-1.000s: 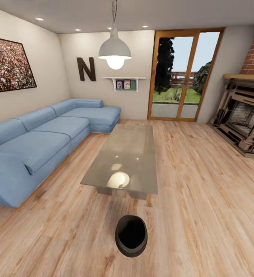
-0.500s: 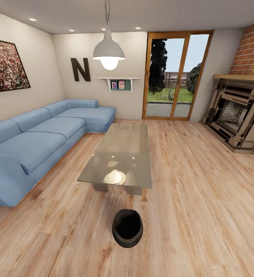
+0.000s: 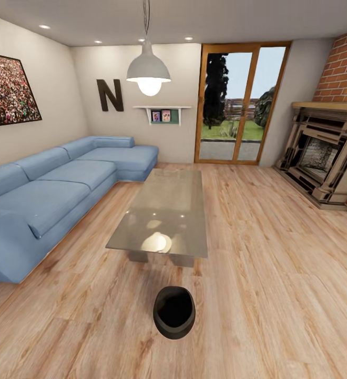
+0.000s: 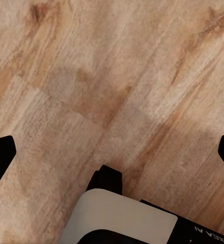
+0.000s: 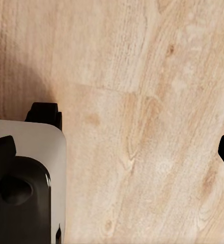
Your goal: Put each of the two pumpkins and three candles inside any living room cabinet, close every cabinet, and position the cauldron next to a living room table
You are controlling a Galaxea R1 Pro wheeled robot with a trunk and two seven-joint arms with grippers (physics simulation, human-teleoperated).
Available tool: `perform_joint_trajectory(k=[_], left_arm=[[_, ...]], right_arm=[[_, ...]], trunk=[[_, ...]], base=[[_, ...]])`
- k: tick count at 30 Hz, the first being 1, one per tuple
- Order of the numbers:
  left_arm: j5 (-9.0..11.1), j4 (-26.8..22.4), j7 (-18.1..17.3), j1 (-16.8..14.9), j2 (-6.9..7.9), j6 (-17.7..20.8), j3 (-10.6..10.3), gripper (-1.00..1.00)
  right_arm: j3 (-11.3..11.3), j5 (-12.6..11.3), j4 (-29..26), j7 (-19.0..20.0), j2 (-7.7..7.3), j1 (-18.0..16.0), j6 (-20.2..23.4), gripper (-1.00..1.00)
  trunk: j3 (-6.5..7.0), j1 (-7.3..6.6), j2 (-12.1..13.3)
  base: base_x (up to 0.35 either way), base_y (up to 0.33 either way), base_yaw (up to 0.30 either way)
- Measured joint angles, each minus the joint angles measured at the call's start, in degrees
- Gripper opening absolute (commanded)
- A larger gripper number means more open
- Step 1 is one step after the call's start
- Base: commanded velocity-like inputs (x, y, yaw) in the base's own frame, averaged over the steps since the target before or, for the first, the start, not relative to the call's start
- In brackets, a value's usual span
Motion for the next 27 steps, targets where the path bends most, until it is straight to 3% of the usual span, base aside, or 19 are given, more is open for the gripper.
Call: perform_joint_trajectory(k=[27], left_arm=[[0.0, 0.0, 0.0, 0.0, 0.00, 0.0, 0.0, 1.00]], right_arm=[[0.0, 0.0, 0.0, 0.0, 0.00, 0.0, 0.0, 1.00]], trunk=[[0.00, 0.00, 0.0]], base=[[0.000, 0.000, 0.000]])
